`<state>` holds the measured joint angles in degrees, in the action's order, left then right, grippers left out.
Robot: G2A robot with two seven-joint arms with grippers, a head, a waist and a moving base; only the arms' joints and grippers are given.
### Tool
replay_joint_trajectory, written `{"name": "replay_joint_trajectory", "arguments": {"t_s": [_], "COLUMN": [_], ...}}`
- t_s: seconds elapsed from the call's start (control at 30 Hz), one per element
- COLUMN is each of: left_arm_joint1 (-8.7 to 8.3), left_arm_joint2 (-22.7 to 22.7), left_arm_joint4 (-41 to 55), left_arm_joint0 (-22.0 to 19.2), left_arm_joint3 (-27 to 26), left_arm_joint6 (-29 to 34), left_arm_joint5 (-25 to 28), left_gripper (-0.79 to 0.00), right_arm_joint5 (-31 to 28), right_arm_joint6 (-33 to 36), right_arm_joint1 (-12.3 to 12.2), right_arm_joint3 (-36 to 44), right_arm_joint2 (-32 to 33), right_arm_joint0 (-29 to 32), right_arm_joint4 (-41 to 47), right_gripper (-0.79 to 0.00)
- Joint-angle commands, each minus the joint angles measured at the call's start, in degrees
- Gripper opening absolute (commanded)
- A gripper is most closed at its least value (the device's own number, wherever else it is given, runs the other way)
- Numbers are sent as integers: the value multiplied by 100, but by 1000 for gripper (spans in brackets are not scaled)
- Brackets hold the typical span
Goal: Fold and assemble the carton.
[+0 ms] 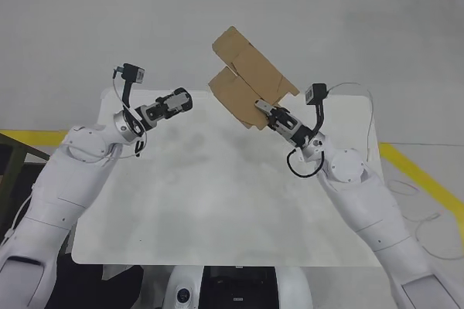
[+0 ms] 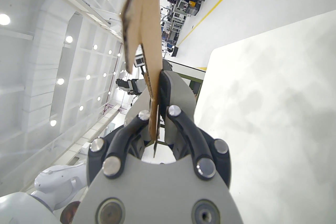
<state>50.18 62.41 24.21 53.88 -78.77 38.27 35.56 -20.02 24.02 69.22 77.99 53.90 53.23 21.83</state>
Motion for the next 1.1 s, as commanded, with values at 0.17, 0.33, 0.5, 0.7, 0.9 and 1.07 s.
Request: {"name": "replay_joint_trajectory", "arguments": {"t_s": [0.17,0.33,0.5,0.7,0.9,1.07], "left_arm_joint1": [119,225,342,465,563,630], "left_arm_joint2": [-188,-371,-545,-641,-657,-631], "left_arm_joint4": [-58,-154,-222,-98,190,309], "left_arm_joint0": [160,131,18,-117,-240,-316], "left_arm_joint3": [-140,-106,-42,139,391,579], "left_arm_joint6": [-363,-518,-610,-717,-624,-589], "left_arm_joint5": [-227,-335,-356,-484,-668,-712], "left_gripper": [0,0,0,-256,-425,-477], "right_arm_joint5": [365,659,813,854,832,829], "right_arm_joint6": [-510,-671,-816,-867,-891,-868], "right_arm_joint1": [124,223,327,437,514,562], "right_arm_joint3": [152,232,147,51,21,18], "right_arm_joint2": [-79,-241,-379,-496,-536,-515], "right_arm_joint0": [69,67,-15,-87,-103,-94], "right_arm_joint4": [201,228,185,134,-10,-78], "right_gripper": [-785,-785,-785,-785,-785,-785]}}
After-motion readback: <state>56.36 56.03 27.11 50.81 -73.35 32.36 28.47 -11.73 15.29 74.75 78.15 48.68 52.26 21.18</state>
